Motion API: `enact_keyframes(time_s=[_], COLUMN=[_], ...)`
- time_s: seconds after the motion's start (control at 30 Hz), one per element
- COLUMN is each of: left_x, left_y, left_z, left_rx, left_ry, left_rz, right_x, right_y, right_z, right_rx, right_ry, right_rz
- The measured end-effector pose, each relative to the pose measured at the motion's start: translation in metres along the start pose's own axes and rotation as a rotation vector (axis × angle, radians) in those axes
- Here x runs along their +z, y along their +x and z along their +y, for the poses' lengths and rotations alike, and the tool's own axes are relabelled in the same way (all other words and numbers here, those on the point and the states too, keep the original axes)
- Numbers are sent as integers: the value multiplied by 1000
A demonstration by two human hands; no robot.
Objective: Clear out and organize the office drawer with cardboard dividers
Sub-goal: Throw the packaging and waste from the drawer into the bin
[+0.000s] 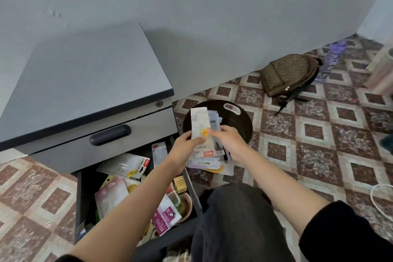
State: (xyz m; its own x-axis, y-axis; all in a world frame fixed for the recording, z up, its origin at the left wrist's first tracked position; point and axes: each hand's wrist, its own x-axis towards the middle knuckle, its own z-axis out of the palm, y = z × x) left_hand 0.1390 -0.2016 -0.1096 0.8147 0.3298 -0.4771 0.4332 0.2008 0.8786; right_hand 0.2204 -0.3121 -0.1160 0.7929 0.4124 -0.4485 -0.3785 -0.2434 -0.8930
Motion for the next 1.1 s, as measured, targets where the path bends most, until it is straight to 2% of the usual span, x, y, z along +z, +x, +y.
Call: enact_keyframes(time_s=[0.17,0.43,0.5,0.6,0.9,1.1], left_x=[10,21,21,18,-11,-40], left_y=[45,104,122,138,104,49], left_z=[8,7,9,8,-12,-6], left_rx=[-12,15,43,19,-50,-1], left_ry=[19,186,280,449,403,399], left_rz=[42,51,60,85,72,110], right_x=[-21,-34,-36,-43,-45,-14], right_y=[32,93,106,120,92,59], right_z=[-10,-4,-10,-11,13,4], right_rx=[10,59,34,-3,107,19], right_ry=[-58,-112,-131,-299,-329,-389], right_rz=[-20,4,32,141,178,119])
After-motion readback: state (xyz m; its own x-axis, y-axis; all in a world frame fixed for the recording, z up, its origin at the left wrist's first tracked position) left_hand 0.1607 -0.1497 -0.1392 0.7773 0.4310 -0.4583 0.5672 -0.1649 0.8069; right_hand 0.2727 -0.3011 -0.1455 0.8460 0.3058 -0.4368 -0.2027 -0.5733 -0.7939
